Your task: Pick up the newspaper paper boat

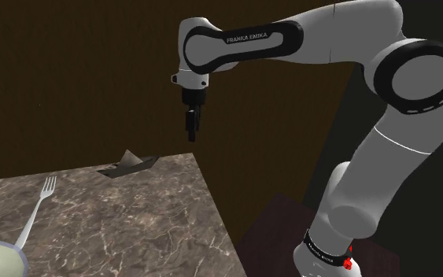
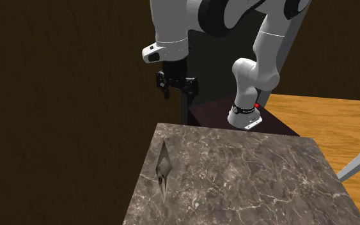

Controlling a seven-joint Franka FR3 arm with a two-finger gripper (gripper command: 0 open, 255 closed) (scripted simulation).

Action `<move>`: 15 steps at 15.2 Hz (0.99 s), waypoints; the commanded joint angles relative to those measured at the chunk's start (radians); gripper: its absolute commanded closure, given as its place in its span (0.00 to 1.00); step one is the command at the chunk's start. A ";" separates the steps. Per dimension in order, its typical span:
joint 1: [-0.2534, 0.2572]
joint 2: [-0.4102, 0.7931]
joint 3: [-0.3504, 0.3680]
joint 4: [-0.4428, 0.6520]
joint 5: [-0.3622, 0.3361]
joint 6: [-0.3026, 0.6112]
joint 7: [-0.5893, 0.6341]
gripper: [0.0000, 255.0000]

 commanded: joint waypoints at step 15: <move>0.120 0.505 0.109 0.506 -0.053 0.019 -0.203 0.00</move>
